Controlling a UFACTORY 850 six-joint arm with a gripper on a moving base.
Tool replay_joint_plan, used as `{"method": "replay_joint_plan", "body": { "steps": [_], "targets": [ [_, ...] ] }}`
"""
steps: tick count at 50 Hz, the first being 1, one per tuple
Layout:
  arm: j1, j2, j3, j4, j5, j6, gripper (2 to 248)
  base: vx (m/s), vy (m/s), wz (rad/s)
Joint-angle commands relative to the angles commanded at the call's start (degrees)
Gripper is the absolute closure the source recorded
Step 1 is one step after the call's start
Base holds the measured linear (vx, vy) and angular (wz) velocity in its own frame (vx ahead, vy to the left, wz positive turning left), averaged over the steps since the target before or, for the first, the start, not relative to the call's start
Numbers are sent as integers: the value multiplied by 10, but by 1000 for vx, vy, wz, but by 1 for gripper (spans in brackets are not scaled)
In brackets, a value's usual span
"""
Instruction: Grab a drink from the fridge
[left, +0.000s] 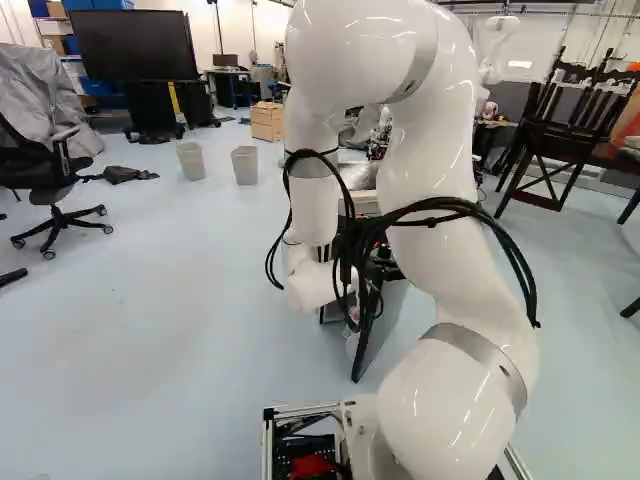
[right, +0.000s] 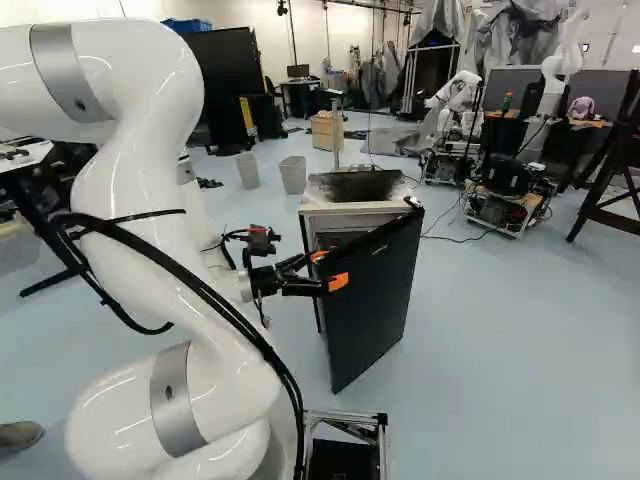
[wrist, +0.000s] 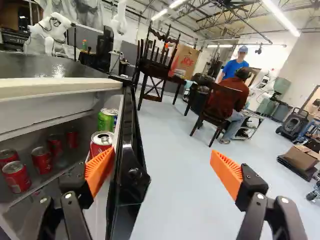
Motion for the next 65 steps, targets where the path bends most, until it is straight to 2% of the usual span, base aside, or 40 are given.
{"method": "replay_joint_plan", "body": {
  "steps": [26, 65],
  "targets": [
    [-11, -1, -5, 54, 0, 0, 3, 0, 0, 0],
    [-63, -1, -28, 136, 0, 0, 3, 0, 0, 0]
  ]
}}
